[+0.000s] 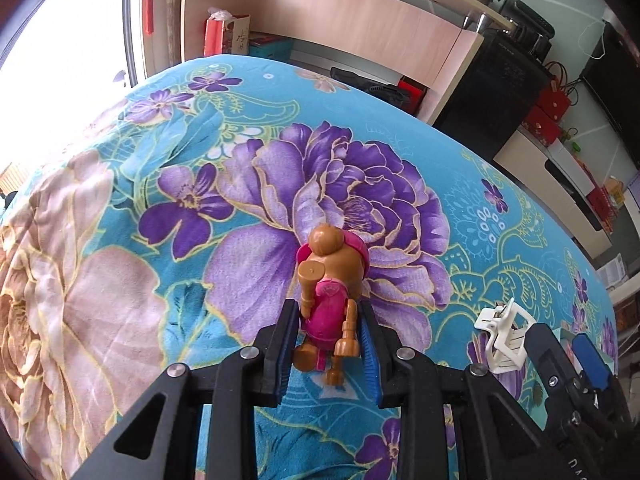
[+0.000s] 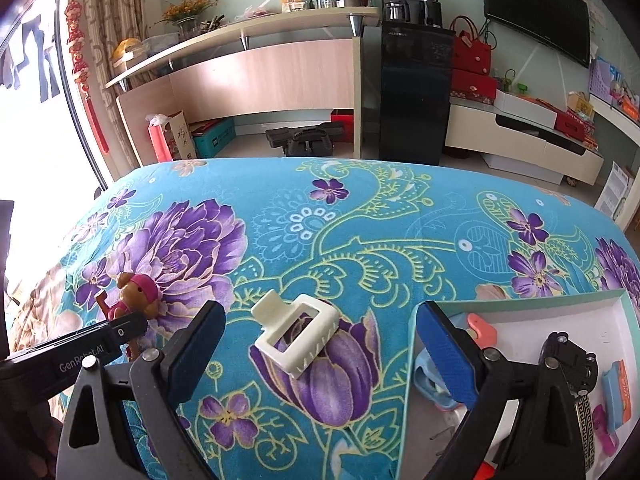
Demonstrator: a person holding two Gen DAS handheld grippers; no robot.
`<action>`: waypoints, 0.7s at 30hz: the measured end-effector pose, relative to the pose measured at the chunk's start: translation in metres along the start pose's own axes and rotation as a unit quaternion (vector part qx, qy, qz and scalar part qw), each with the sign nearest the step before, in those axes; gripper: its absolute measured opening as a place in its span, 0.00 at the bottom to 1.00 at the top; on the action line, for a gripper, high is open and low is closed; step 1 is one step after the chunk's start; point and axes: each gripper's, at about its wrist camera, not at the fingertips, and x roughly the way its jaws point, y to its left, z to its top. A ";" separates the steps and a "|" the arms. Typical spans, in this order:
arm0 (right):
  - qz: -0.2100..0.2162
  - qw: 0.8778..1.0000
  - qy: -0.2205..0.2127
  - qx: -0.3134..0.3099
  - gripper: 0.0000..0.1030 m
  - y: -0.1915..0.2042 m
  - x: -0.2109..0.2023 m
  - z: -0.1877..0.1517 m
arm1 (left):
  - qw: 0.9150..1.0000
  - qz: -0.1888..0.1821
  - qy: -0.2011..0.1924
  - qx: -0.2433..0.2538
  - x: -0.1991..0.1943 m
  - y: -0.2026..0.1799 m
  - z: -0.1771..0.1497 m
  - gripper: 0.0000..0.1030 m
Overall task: Organize rigid objects
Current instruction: 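Close the right tool on the white plastic clip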
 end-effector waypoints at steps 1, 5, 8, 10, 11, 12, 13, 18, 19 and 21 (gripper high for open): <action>0.003 1.000 0.004 -0.003 0.94 0.003 0.003 -0.001 | 1.000 0.001 0.000 -0.001 0.000 0.001 0.000 0.31; 0.007 1.000 0.018 -0.010 0.94 0.010 0.015 -0.006 | 1.000 0.001 0.002 -0.002 0.001 0.001 0.000 0.31; 0.005 1.000 0.025 -0.011 0.93 0.013 0.022 -0.008 | 1.000 0.001 0.003 -0.002 0.002 0.001 0.000 0.31; 0.005 1.000 0.030 -0.008 0.90 0.013 0.026 -0.010 | 1.000 0.000 0.003 -0.003 0.002 0.001 0.000 0.31; 0.003 0.999 0.031 -0.006 0.86 0.013 0.029 -0.010 | 1.000 0.000 0.003 -0.003 0.002 0.001 0.000 0.31; 0.001 0.999 0.032 -0.004 0.84 0.013 0.031 -0.010 | 1.000 0.000 0.003 -0.003 0.002 0.002 0.000 0.31; -0.001 0.999 0.033 -0.002 0.81 0.013 0.032 -0.010 | 1.000 0.000 0.003 -0.003 0.002 0.002 0.000 0.31; -0.003 0.999 0.037 -0.002 0.70 0.014 0.040 -0.009 | 1.000 0.001 0.004 -0.002 0.004 0.002 0.000 0.31; -0.004 0.999 0.039 -0.003 0.65 0.015 0.041 -0.009 | 1.000 0.002 0.005 -0.001 0.004 0.001 0.000 0.31; -0.003 0.999 0.043 -0.002 0.57 0.015 0.043 -0.010 | 1.000 0.001 0.007 0.000 0.006 0.001 0.000 0.31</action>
